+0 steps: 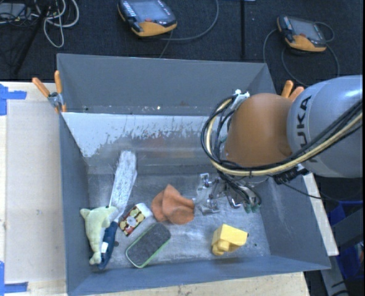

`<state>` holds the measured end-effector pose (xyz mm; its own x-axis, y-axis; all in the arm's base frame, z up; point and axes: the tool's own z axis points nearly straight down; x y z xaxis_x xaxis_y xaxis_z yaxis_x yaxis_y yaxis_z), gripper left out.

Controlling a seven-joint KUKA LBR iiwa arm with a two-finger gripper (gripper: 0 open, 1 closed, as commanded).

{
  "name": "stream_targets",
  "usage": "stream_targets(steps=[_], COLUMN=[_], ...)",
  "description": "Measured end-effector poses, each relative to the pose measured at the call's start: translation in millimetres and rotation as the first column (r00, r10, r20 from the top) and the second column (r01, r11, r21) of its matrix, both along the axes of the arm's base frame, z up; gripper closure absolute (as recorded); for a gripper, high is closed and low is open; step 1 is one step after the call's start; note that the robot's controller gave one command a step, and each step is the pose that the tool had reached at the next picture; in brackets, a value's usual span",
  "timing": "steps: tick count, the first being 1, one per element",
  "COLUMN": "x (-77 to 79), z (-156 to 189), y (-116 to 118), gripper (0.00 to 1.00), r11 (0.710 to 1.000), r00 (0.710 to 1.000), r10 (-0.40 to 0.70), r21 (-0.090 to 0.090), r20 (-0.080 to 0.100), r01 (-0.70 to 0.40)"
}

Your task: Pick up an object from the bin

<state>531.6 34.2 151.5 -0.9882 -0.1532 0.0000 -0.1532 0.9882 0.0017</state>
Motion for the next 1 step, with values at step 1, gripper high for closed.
stream_targets(steps=[1], x=[7.2], z=[-2.8], y=[-3.7], gripper=[1.0], r11=[1.0], r00=[1.0], r10=[-0.002], r21=[-0.002], r20=[0.0], r01=[0.002])
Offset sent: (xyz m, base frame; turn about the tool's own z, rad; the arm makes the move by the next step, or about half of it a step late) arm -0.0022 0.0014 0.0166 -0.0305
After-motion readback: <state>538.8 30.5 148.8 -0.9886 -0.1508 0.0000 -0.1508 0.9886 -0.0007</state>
